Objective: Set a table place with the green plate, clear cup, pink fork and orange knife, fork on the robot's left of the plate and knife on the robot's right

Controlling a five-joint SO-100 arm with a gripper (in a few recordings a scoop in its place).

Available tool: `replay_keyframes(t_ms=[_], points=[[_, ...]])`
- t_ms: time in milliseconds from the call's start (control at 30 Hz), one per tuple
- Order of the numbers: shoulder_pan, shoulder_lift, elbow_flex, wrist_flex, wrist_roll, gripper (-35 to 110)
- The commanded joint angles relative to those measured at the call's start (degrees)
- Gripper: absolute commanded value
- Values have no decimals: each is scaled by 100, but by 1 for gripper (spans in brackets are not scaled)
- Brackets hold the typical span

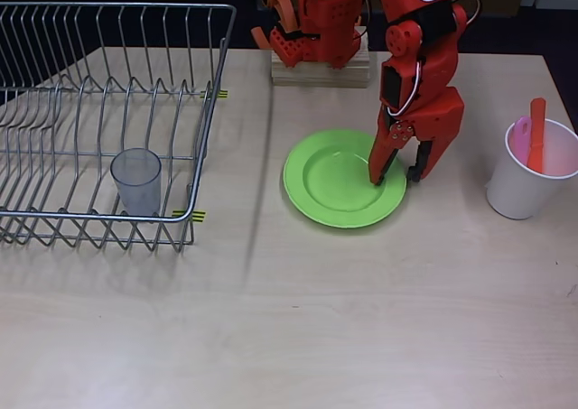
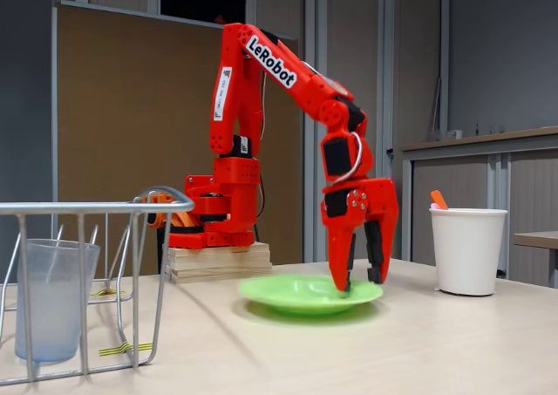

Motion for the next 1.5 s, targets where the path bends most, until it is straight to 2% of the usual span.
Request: replay_keyframes(t_ms=[0,200,333,533,900,1133,1300,1467], points=[[26,281,-422,554,-308,22],[167,308,-1283,1406,-949,22],[413,615,-1916,2435,-1380,22],[1301,1705,-2180,3621,-1942,18],[4280,2681,-2698,3814,-4122,17],[6021,2004,-3586,3973,-5440,23],[6785,1125,-3894,3850,-6047,29],[6987,369,-3938,3744,-6284,35]])
